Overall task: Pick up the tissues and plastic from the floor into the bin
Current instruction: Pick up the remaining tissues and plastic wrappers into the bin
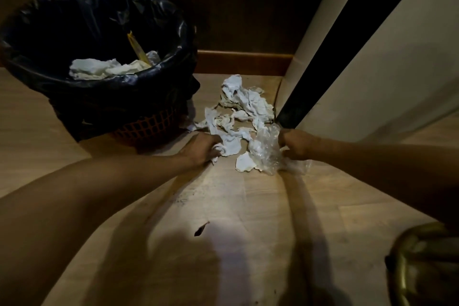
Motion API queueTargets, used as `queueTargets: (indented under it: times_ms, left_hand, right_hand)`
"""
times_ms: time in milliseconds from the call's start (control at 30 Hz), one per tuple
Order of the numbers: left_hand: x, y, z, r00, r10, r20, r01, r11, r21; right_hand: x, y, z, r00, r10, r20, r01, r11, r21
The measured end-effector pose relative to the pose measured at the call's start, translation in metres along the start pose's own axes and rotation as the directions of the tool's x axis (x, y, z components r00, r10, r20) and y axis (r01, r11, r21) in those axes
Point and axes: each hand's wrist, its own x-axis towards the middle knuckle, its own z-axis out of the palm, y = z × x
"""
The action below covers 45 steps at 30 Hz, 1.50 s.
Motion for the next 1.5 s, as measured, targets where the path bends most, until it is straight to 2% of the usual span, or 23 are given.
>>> queueTargets:
  times_ms: [67, 133, 267, 367, 400, 467, 567, 633, 700, 933, 1067, 1167, 1300, 1500]
  left_hand:
    - [0.003, 0.011, -0.004, 0.998, 0.068, -0.006, -0.068, 0.997, 0.024]
    - [0.009, 0.022, -0.006, 0.996, 0.087, -0.01, -0.086, 0.993, 0.078]
    - [0.035, 0.031, -0.003, 0.997, -0.018, 0.076, 0.003, 0.982, 0.187]
    - [0.054, 0.032, -0.001, 0.97, -0.089, 0.228, 0.056, 0.988, 0.147]
    - [0.056, 0.031, 0.0, 0.967, -0.088, 0.239, 0.058, 0.99, 0.13]
    - [0.051, 0.033, 0.006, 0.985, -0.074, 0.155, 0.065, 0.996, 0.059]
    - [0.032, 0.037, 0.015, 0.994, -0.1, 0.047, 0.104, 0.992, -0.075]
    - [0.021, 0.037, 0.016, 0.989, -0.127, 0.074, 0.136, 0.981, -0.139]
    - [0.013, 0.037, 0.016, 0.991, -0.089, 0.102, 0.105, 0.981, -0.163]
    - [-0.001, 0.051, 0.018, 0.961, 0.08, 0.267, -0.034, 0.985, -0.171]
    - [-0.002, 0.072, 0.029, 0.955, 0.002, 0.297, -0.028, 0.996, 0.083]
    - [-0.007, 0.076, 0.04, 0.963, 0.021, 0.267, -0.081, 0.974, 0.214]
    - [-0.011, 0.071, 0.031, 0.964, 0.058, 0.259, -0.095, 0.987, 0.131]
    - [-0.026, 0.048, 0.003, 0.97, 0.015, 0.242, -0.046, 0.991, 0.124]
  right_hand:
    - [-0.009, 0.003, 0.003, 1.0, 0.016, 0.003, -0.016, 1.0, 0.012]
    - [-0.017, 0.003, 0.009, 0.996, 0.06, 0.069, -0.058, 0.998, -0.034]
    - [-0.026, -0.001, 0.017, 0.981, 0.103, 0.168, -0.081, 0.988, -0.131]
    - [-0.024, -0.001, 0.017, 0.988, 0.099, 0.115, -0.092, 0.994, -0.063]
    - [-0.024, -0.001, 0.018, 0.992, 0.08, 0.1, -0.078, 0.997, -0.023]
    - [-0.024, -0.003, 0.02, 0.996, 0.01, 0.087, -0.012, 1.0, 0.026]
    - [-0.023, -0.007, 0.026, 0.984, -0.041, 0.172, 0.044, 0.999, -0.017]
    - [-0.02, -0.009, 0.031, 0.966, -0.053, 0.252, 0.067, 0.997, -0.044]
    - [-0.019, -0.01, 0.036, 0.958, -0.038, 0.283, 0.053, 0.998, -0.046]
    - [-0.018, -0.012, 0.04, 0.972, -0.027, 0.232, 0.029, 1.0, -0.006]
    - [-0.019, -0.013, 0.042, 0.972, -0.009, 0.234, -0.007, 0.998, 0.068]
    - [-0.019, -0.016, 0.044, 0.972, 0.035, 0.233, -0.063, 0.992, 0.112]
    - [-0.013, -0.022, 0.046, 0.962, 0.129, 0.24, -0.165, 0.976, 0.139]
    - [0.001, -0.041, 0.029, 0.996, 0.074, 0.056, -0.077, 0.996, 0.04]
